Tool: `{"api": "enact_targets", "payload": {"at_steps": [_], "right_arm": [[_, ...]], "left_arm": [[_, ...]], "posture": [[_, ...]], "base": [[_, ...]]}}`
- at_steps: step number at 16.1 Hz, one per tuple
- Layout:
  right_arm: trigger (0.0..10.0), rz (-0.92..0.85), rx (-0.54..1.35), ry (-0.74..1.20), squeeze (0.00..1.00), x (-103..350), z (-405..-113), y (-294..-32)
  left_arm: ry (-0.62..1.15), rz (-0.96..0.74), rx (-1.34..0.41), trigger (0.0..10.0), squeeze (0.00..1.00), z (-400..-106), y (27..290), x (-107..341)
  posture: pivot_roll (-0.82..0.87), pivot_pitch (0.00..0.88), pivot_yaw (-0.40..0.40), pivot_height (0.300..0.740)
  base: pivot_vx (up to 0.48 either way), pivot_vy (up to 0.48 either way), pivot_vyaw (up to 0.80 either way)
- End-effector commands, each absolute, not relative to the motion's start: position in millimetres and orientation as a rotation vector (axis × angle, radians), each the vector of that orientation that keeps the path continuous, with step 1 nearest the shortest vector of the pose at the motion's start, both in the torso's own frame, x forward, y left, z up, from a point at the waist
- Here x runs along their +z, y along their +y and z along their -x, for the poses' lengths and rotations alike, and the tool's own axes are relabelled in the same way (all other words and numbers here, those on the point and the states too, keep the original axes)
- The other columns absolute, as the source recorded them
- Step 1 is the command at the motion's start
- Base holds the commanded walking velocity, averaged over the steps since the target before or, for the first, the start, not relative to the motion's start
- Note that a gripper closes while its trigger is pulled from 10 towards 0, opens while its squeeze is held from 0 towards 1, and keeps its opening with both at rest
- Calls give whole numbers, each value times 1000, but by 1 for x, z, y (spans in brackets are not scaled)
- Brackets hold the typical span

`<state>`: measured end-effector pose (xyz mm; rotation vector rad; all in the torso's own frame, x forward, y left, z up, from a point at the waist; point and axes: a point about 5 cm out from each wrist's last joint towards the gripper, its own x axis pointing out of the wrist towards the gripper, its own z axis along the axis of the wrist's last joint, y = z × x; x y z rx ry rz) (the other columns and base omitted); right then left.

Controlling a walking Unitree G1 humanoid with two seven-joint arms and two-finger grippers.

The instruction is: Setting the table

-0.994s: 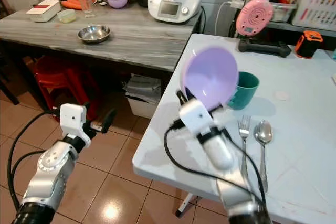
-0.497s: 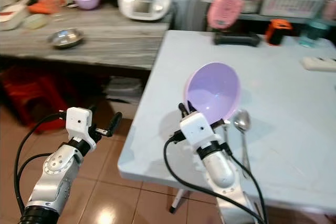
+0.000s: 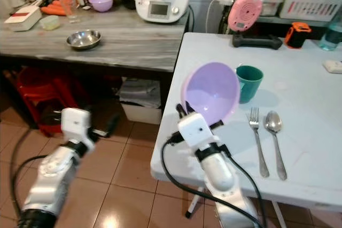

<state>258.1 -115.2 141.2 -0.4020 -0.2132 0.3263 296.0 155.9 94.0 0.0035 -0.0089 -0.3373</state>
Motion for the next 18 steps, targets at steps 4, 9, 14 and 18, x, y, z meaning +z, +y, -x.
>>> {"api": "enact_targets", "payload": {"at_steps": [4, 9, 14, 18], "right_arm": [[10000, 387, 315, -235, 0, 150, -261, -117], [10000, 387, 315, -241, 0, 152, -263, -116], [10000, 389, 313, -245, 0, 153, -263, -117], [10000, 416, 329, -266, 0, 156, -262, -115]], "left_arm": [[-3, -17, -318, 10000, 0, -295, 163, 92], [-5, -20, -318, 10000, 0, -296, 163, 92], [-7, -21, -315, 10000, 0, -297, 162, 92], [-9, -24, -311, 10000, 0, -299, 163, 92]], "posture": [[-35, 0, 45, 740], [-33, 0, 46, 740], [-39, 0, 45, 740], [-42, 0, 47, 740]], "base": [[0, 322, -381], [0, 387, -561], [0, 391, -214], [0, 388, 0]]}}
